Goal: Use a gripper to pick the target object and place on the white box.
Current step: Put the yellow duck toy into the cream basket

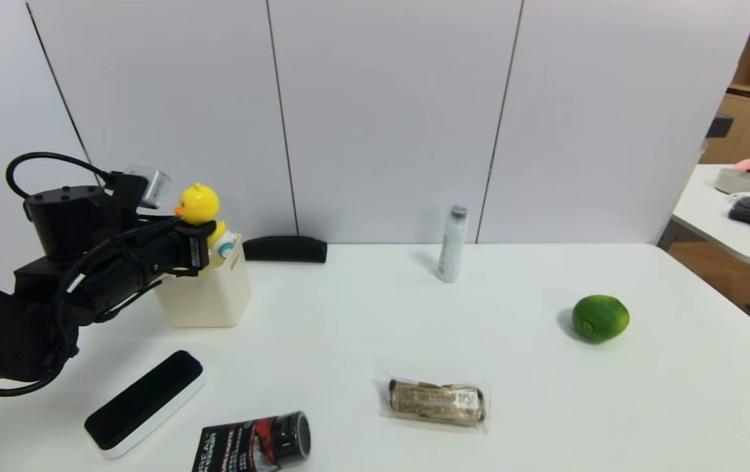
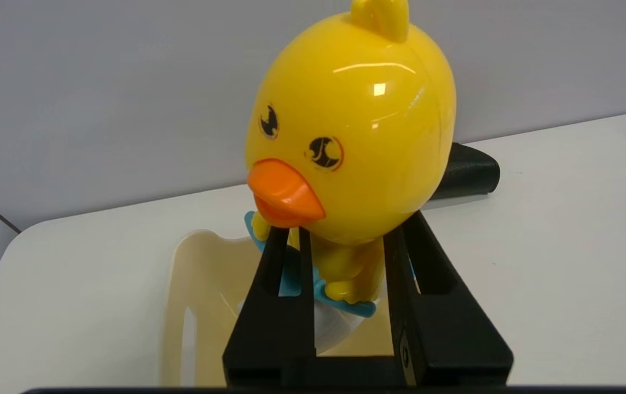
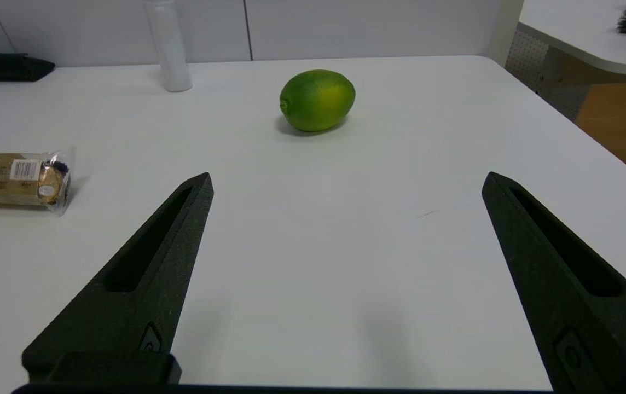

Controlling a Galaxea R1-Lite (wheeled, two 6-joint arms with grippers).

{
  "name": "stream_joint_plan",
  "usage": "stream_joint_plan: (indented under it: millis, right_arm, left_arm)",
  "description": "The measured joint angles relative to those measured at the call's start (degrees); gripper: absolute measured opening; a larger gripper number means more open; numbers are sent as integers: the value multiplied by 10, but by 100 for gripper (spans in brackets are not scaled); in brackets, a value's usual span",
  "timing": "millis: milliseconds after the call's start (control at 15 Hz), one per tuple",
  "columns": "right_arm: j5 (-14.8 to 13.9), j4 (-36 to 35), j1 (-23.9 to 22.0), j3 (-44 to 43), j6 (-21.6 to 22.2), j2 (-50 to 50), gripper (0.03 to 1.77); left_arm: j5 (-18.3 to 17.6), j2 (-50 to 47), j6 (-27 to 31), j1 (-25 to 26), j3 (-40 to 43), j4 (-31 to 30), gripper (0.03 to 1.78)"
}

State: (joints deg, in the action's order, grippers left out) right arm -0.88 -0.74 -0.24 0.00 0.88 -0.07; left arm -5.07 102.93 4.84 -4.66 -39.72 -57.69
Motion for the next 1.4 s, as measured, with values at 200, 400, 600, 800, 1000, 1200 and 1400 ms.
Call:
stream_joint_plan:
  millis: [200,400,600,800,1000,1200,1400]
  right_arm:
    - [0,0,0,0,0,0,170]
    - [0,0,0,0,0,0,170]
    - [0,0,0,0,0,0,170]
    - [0,0,0,0,0,0,170]
    - [0,0,0,0,0,0,170]
    - [0,0,0,0,0,0,170]
    - [0,0,0,0,0,0,170]
  left_arm:
    - [0,0,-1,0,2,-7,39]
    - [0,0,0,1,3,-7,39]
    - [0,-1,0,1,4,-9,39]
    - [0,-3,0,0,8,-10,39]
    - [0,-3,-1,0,21,-16,39]
    - [0,-3,-1,0,27,-20,70]
    - [0,-3,0,0,28,-20,102]
